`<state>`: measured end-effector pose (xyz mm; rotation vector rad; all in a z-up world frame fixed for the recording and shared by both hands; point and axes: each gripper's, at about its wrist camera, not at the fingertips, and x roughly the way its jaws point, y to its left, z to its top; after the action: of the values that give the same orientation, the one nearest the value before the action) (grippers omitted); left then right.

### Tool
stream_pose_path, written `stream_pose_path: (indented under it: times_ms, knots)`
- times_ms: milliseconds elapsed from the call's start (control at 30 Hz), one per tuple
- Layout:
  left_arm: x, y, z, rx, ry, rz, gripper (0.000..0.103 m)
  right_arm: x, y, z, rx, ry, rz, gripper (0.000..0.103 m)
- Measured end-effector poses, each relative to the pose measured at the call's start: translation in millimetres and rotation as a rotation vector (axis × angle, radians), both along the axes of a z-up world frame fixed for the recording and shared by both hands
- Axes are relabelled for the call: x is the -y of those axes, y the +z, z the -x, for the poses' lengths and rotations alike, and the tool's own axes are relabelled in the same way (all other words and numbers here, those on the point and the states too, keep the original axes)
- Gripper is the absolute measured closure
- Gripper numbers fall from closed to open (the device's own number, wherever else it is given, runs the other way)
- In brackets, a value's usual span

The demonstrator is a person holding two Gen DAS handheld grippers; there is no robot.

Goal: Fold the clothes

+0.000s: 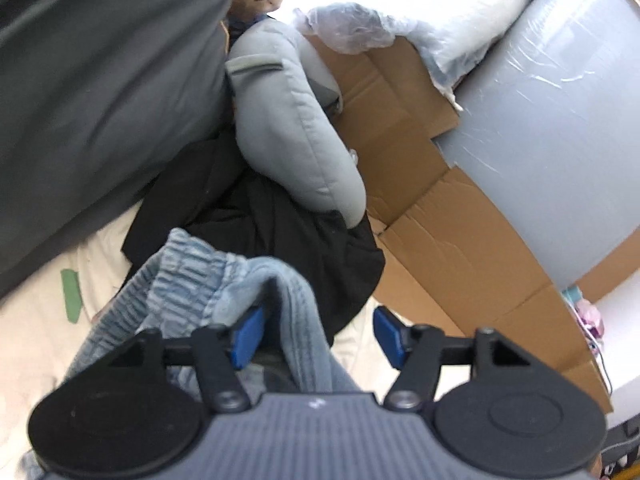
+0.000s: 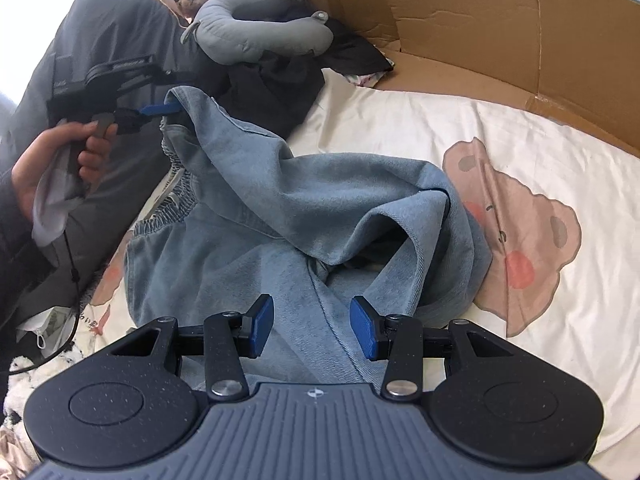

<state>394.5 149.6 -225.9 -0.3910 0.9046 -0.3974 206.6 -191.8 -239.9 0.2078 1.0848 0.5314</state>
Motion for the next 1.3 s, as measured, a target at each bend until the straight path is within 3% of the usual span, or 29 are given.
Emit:
stream_pose_path:
  times_ms: [100, 267, 567, 633, 767, 1300]
  knots:
    - [-13, 6, 8, -0.015, 0.014, -0.002, 0.039, -8, 7, -13, -0.025, 0.005, 0.008, 0.053]
    - [-35, 14, 30, -0.076, 0.030, -0.065, 0.038, -22, 38, -27, 0.011, 0.000, 0.001, 0.053]
    - [-86, 77, 72, -0.083, 0.100, -0.143, 0.037, -29, 104, -29, 0.056, 0.078, 0.037, 0.050]
    - [-98, 90, 80, -0.085, 0.106, -0.160, 0.036, -32, 109, -24, 0.069, 0.079, 0.037, 0.044]
    - [-117, 103, 93, -0.076, 0.084, -0.186, 0.028, -46, 112, -20, 0.072, 0.137, 0.045, 0.043]
    - [-151, 30, 85, -0.132, 0.027, -0.255, 0.029, -40, 59, -23, 0.093, 0.074, 0.113, 0.042]
